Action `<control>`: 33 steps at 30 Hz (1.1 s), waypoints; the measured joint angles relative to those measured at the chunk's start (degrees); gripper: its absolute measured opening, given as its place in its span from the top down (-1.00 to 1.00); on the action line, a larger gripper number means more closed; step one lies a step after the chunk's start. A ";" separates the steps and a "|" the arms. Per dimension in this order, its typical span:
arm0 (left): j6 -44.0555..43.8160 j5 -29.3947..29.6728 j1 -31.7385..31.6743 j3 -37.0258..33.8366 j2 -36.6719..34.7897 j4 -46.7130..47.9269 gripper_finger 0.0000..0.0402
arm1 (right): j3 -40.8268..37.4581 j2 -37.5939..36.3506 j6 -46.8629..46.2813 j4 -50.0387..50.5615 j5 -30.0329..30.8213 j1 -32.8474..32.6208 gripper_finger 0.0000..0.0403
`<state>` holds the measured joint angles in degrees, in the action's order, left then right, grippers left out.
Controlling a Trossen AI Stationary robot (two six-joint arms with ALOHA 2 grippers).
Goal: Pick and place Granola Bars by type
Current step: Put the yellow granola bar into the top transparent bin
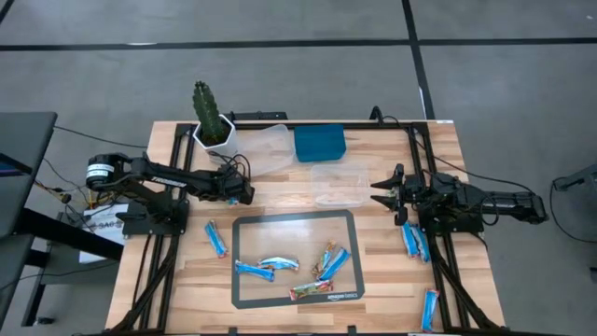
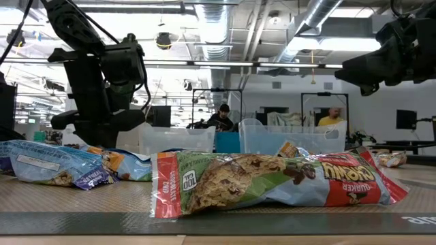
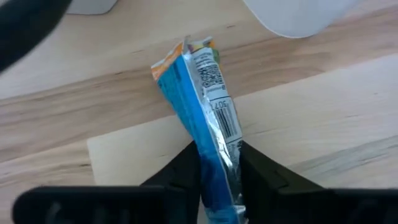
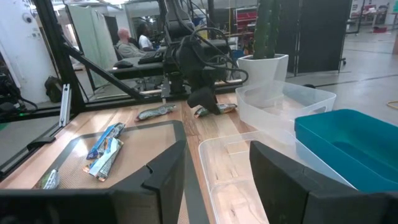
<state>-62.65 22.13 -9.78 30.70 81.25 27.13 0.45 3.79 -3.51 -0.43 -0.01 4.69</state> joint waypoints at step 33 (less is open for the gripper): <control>7.54 13.64 7.23 -0.17 -30.47 -4.83 0.72 | 0.00 -0.01 0.00 -0.01 0.00 -0.04 0.15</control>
<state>-55.11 35.77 -2.55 30.52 50.78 22.31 0.45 3.79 -3.51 -0.44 -0.01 4.64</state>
